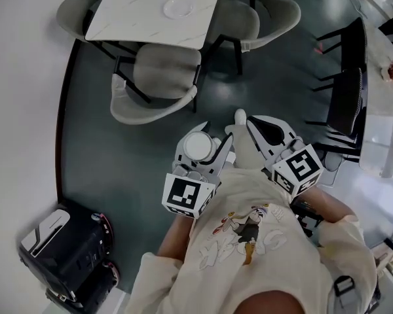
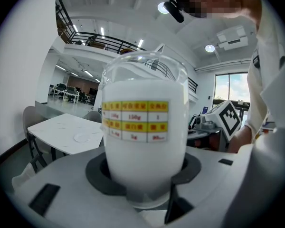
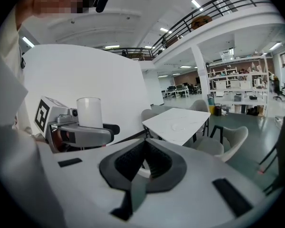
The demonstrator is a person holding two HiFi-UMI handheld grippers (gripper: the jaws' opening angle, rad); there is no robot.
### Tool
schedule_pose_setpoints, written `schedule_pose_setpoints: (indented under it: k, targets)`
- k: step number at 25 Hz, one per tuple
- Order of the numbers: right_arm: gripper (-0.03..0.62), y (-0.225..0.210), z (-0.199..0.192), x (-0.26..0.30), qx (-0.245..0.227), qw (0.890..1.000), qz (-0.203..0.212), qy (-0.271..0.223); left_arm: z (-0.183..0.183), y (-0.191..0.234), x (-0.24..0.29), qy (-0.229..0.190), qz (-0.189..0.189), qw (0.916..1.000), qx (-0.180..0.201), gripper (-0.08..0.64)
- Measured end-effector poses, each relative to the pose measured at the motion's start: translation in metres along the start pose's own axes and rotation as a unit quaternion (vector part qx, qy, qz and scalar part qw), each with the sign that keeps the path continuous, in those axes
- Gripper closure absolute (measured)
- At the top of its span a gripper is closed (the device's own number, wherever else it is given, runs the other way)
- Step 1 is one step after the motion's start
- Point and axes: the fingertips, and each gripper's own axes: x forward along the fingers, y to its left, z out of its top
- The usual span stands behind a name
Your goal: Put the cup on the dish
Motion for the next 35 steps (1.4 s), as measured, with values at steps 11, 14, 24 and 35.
schedule_pose_setpoints:
  k: [11, 14, 24, 35]
  targets:
    - [0.591, -0.058, 0.047, 0.058, -0.060, 0.996, 0.066, 0.003, 0.010, 0.037, 0.059, 0.015, 0.019, 0.9996, -0.012, 0.350]
    - [0.589, -0.079, 0.063, 0.080, -0.078, 0.992, 0.094, -0.018, 0.024, 0.053, 0.088, 0.012, 0.024, 0.9994, -0.021, 0.350]
    - [0.589, -0.182, 0.112, 0.140, -0.109, 0.979, 0.163, -0.062, 0.065, 0.096, 0.209, 0.022, 0.033, 0.9976, -0.056, 0.350]
    - [0.590, -0.228, 0.131, 0.165, -0.125, 0.973, 0.183, -0.061, 0.092, 0.119, 0.275, 0.030, 0.056, 0.9971, -0.042, 0.350]
